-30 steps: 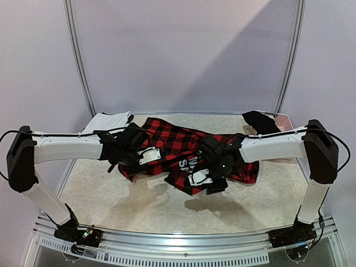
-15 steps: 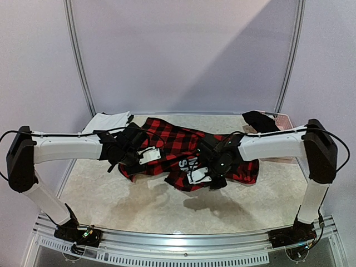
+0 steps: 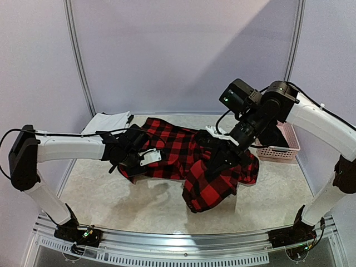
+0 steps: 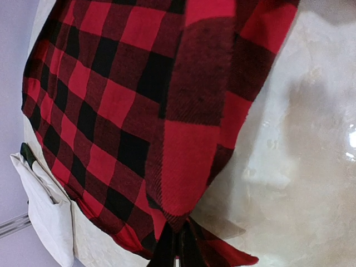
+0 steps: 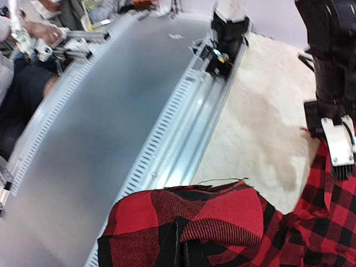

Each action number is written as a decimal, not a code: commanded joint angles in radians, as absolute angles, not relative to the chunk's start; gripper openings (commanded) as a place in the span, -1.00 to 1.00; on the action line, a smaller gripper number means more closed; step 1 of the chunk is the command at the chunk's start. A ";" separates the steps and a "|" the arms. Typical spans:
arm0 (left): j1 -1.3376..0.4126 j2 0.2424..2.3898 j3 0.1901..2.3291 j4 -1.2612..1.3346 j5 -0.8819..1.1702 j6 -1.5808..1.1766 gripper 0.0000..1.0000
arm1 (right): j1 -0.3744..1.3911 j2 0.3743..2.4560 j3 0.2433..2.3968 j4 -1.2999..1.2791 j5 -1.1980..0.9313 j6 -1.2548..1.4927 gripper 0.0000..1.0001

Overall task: Fold and stack the mixed laundry pile
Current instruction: Adjust the flattened shirt at the center of the board, then pick up the flattened shirt from the center of the board, then fold the flattened shirt at the center of the board.

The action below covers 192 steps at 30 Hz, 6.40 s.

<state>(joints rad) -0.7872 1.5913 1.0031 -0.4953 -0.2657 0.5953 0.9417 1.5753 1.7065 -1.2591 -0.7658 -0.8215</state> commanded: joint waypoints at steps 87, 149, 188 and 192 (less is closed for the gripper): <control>-0.931 1.283 0.793 -0.784 -0.443 0.590 -0.10 | 0.518 1.433 0.936 -0.899 -0.242 -0.948 0.14; -0.941 1.591 0.767 -0.687 -0.093 0.594 -0.12 | 0.832 1.232 0.624 -0.739 -0.045 -0.893 -0.99; -0.776 1.399 0.885 -0.526 -0.446 0.671 -1.00 | 0.553 1.330 0.887 -0.705 -0.130 -0.779 -1.00; -0.734 1.506 0.962 -0.502 -0.464 0.671 -1.00 | 0.527 1.427 0.915 -0.618 -0.075 -0.748 -1.00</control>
<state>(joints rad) -0.7784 1.4319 0.8940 -0.5541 -0.4404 0.6636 0.5507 1.3571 0.8749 -0.7170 -0.1173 -0.7860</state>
